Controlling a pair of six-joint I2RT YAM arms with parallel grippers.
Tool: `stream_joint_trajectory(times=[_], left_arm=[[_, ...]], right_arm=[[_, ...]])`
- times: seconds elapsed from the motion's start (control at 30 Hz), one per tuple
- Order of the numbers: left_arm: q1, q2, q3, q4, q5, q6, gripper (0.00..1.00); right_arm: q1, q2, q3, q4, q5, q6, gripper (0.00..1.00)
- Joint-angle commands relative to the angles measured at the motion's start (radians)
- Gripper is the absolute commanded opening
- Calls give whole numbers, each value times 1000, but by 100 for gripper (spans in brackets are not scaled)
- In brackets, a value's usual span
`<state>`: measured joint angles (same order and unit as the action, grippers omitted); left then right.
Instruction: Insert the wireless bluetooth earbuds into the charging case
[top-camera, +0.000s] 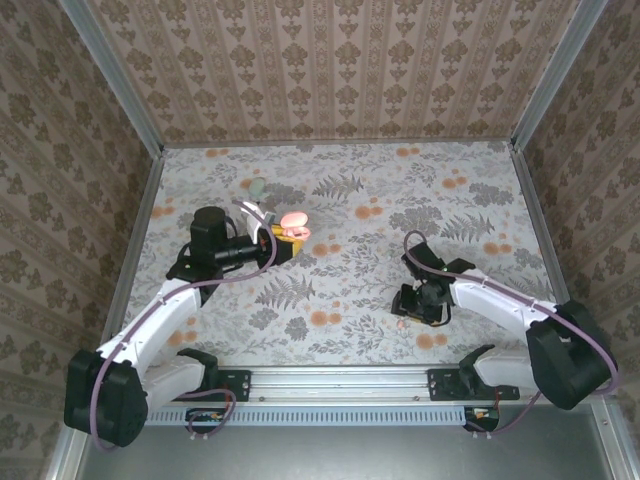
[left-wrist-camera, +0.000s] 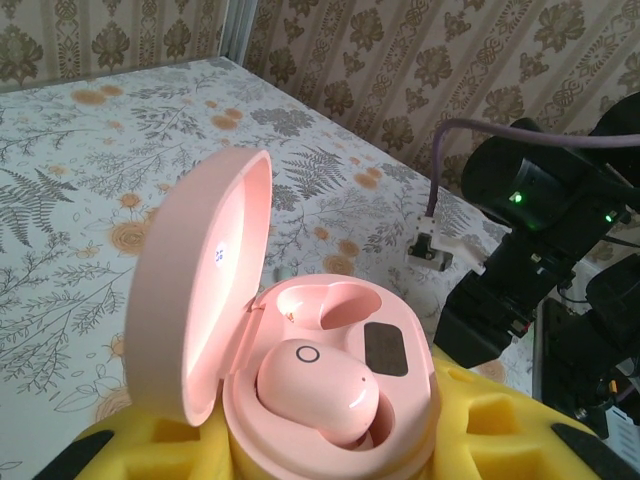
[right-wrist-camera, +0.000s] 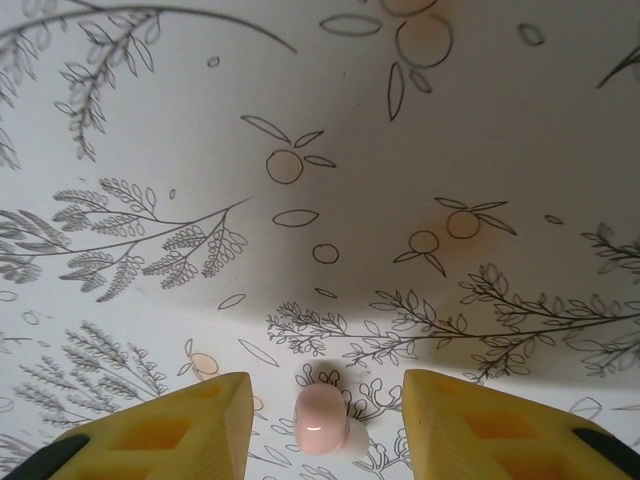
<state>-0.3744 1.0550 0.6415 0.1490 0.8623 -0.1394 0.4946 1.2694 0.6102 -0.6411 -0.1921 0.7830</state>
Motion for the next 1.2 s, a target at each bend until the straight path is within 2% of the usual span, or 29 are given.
stream_joint_trajectory(times=[0.0,0.43,0.67,0.93,1.17], left_arm=[[-10,-18,-3,-15,-10,0,7],[-13,-12,16,-43,-20,9,8],[-13,-13,22,-57,-25,17,8],[-15,-10,27,-57,-22,20,8],[-23,-6,26,-57,-19,21,8]], right_arm=[[30,36,34,3,-12,-26,44],[180,189,170,-38,49,-91,44],[242,183,241,-96,102,-99,44],[216,-3,181,-95,144,-1,43],[94,-128,11,-48,30,99,40]])
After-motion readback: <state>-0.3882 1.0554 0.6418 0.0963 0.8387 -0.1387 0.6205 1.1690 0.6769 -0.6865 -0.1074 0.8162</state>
